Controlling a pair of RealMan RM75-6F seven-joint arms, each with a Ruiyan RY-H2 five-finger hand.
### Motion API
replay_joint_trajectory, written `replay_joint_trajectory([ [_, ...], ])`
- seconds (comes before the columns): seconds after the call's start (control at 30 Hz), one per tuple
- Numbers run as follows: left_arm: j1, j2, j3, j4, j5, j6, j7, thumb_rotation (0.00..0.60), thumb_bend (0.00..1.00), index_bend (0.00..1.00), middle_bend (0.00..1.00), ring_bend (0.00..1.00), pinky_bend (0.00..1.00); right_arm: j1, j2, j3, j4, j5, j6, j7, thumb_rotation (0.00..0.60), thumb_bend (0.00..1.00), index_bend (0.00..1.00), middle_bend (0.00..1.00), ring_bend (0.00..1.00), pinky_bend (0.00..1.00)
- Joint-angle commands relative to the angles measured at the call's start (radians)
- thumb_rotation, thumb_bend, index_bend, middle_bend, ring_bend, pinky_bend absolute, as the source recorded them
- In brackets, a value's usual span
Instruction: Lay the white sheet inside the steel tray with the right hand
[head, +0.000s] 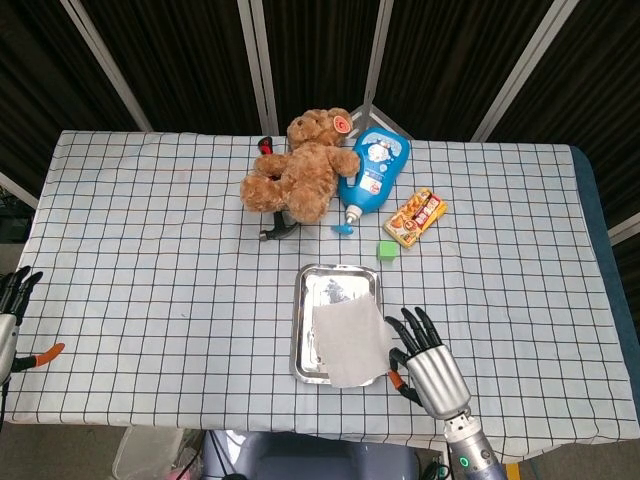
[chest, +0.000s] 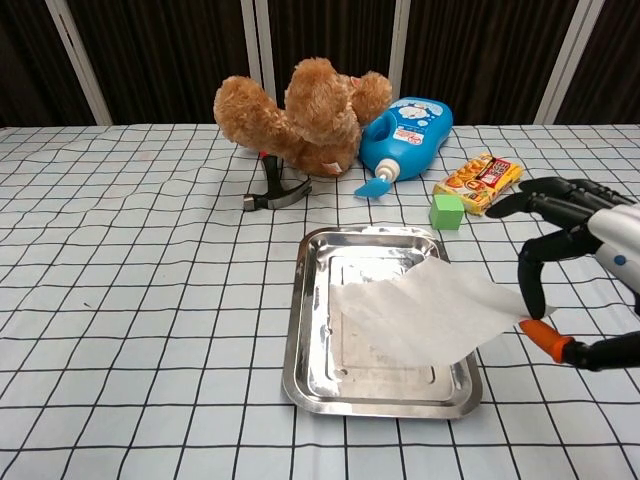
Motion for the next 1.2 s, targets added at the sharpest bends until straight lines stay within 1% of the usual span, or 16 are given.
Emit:
replay_joint_trajectory([
  [0.03,-0.001,0.000,0.001,0.000,0.001,-0.001,0.001,0.600,0.00,0.00,0.00,0.00,0.00,-0.013,-0.030,-0.005,0.009,0.034,-0.023,-0.052,0.600,0.47,0.67,0.19,0.03,0.00],
  [0.2,0.000,0.001,0.000,-0.002,-0.001,0.000,-0.002,0.600,0.00,0.00,0.00,0.00,0.00,-0.021,-0.063,-0.014,-0.009,0.060,-0.051,-0.132,0.600,0.47,0.67,0.19,0.03,0.00],
  [0.43,0.001,0.003,-0.001,-0.004,-0.006,-0.001,-0.009,0.600,0.00,0.00,0.00,0.00,0.00,-0.015,-0.092,-0.020,-0.043,0.062,-0.082,-0.191,0.600,0.47,0.67,0.19,0.03,0.00],
  [0.57,0.001,0.004,-0.003,-0.006,-0.012,-0.004,-0.013,0.600,0.00,0.00,0.00,0.00,0.00,-0.010,-0.115,-0.006,-0.048,0.083,-0.099,-0.225,0.600,0.48,0.66,0.19,0.03,0.00],
  [0.7,0.001,0.006,-0.007,-0.007,-0.017,-0.003,-0.019,0.600,0.00,0.00,0.00,0.00,0.00,-0.009,-0.138,0.019,-0.058,0.129,-0.117,-0.274,0.600,0.48,0.67,0.19,0.03,0.00],
  [0.8,0.001,0.006,-0.008,-0.004,-0.017,-0.002,-0.021,0.600,0.00,0.00,0.00,0.00,0.00,-0.008,-0.147,0.035,-0.066,0.156,-0.122,-0.284,0.600,0.48,0.67,0.19,0.03,0.00],
  [1.03,0.002,0.008,-0.016,0.001,-0.027,0.001,-0.033,0.600,0.00,0.00,0.00,0.00,0.00,-0.016,-0.179,0.048,-0.078,0.226,-0.136,-0.287,0.600,0.48,0.67,0.19,0.03,0.00],
  [1.2,0.001,0.008,-0.019,0.002,-0.035,0.000,-0.035,0.600,0.00,0.00,0.00,0.00,0.00,-0.025,-0.209,0.058,-0.095,0.285,-0.136,-0.319,0.600,0.48,0.67,0.19,0.03,0.00],
])
